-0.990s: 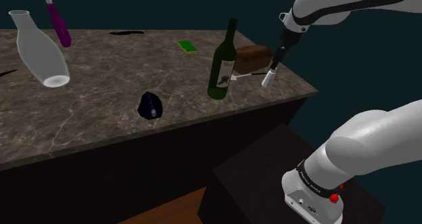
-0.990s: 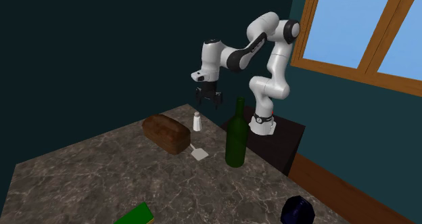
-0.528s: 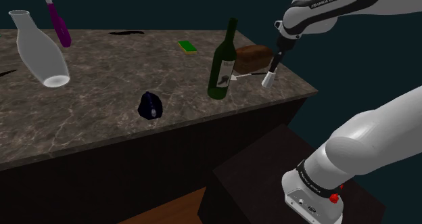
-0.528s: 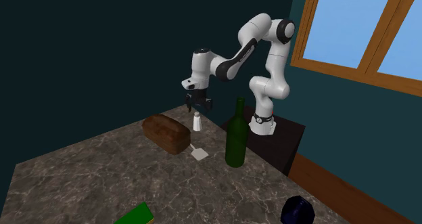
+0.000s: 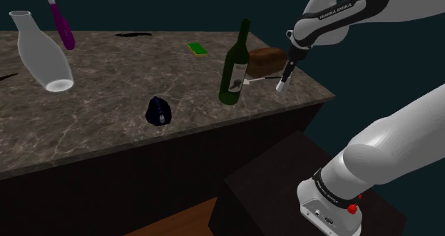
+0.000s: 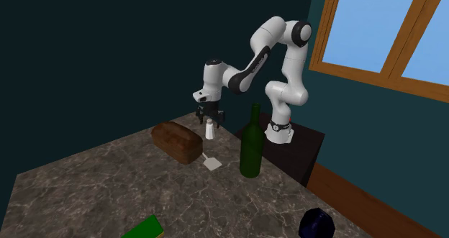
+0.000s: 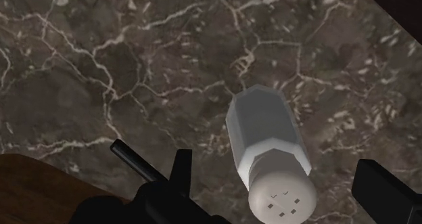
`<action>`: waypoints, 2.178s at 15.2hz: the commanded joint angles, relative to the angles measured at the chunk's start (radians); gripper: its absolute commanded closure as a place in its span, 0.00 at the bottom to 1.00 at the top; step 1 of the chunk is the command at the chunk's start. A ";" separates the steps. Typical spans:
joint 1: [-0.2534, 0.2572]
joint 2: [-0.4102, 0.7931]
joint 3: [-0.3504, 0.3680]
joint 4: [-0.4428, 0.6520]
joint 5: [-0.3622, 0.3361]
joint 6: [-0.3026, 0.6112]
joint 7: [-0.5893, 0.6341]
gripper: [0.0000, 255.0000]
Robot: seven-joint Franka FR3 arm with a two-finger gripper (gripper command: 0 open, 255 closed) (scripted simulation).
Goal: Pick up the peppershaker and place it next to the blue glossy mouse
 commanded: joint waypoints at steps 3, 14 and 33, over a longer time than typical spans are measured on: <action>0.000 0.001 0.000 -0.001 0.000 0.002 0.000 0.00; 0.000 0.001 0.000 -0.001 0.000 0.002 0.000 1.00; 0.001 -0.107 0.031 0.153 -0.007 -0.258 0.003 1.00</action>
